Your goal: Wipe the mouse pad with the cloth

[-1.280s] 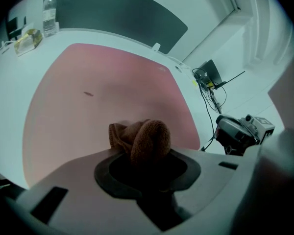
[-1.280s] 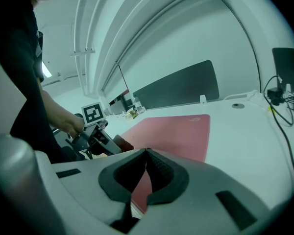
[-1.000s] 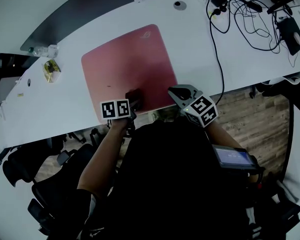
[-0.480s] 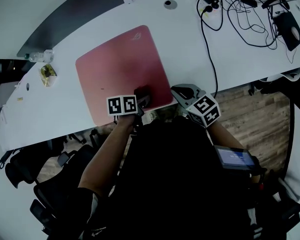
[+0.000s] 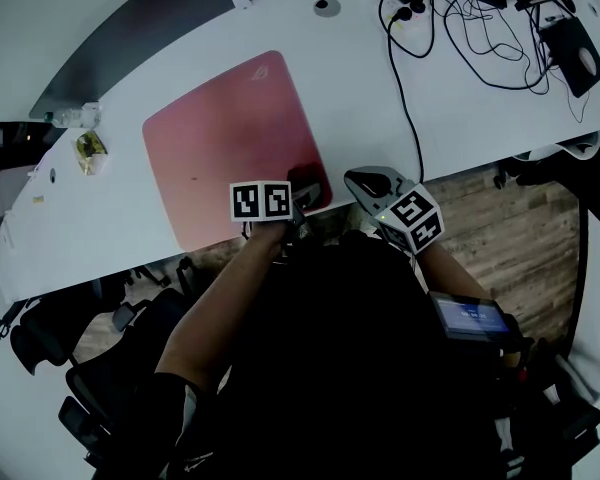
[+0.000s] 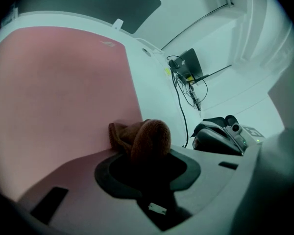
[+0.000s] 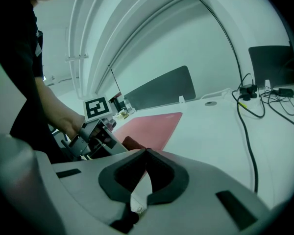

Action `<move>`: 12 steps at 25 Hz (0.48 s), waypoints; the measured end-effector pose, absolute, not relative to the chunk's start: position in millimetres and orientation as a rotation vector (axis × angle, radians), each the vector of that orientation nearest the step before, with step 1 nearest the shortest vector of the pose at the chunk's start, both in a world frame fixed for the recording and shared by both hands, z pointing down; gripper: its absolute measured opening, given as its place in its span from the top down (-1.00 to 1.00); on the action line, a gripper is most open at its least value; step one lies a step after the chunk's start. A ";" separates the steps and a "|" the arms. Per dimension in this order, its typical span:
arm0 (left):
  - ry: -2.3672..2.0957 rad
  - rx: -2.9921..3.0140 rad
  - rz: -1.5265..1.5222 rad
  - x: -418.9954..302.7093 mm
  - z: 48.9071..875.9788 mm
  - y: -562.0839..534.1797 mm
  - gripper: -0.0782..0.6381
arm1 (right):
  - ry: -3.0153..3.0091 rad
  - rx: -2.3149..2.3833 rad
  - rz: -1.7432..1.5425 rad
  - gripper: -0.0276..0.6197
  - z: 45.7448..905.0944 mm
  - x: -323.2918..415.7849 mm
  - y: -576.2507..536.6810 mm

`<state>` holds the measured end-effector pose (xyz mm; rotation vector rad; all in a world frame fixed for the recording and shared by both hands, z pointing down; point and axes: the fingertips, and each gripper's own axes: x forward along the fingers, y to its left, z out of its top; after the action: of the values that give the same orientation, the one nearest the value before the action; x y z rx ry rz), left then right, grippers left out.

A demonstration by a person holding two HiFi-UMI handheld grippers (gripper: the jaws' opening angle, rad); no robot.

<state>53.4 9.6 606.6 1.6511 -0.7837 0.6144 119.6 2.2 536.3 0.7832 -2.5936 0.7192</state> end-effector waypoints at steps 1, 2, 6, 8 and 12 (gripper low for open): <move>-0.764 1.663 0.609 61.3 605.7 10.6 0.46 | -2.593 0.785 0.721 0.83 536.6 122.6 2.9; -0.740 1.676 0.599 70.0 604.1 12.1 0.46 | -2.593 0.787 0.723 0.83 536.8 125.5 3.4; -0.668 1.706 0.552 95.4 598.6 21.4 0.46 | -2.595 0.783 0.729 0.83 537.2 132.0 5.4; -0.676 1.687 0.547 94.6 602.0 27.6 0.46 | -2.596 0.774 0.730 0.83 537.3 133.4 7.0; -0.732 1.651 0.527 71.9 606.8 30.8 0.46 | -2.603 0.744 0.721 0.83 537.9 128.2 7.7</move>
<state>71.9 30.8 606.8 1.6509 -0.7317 0.5272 128.2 7.7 537.9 0.7443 -2.6034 0.7211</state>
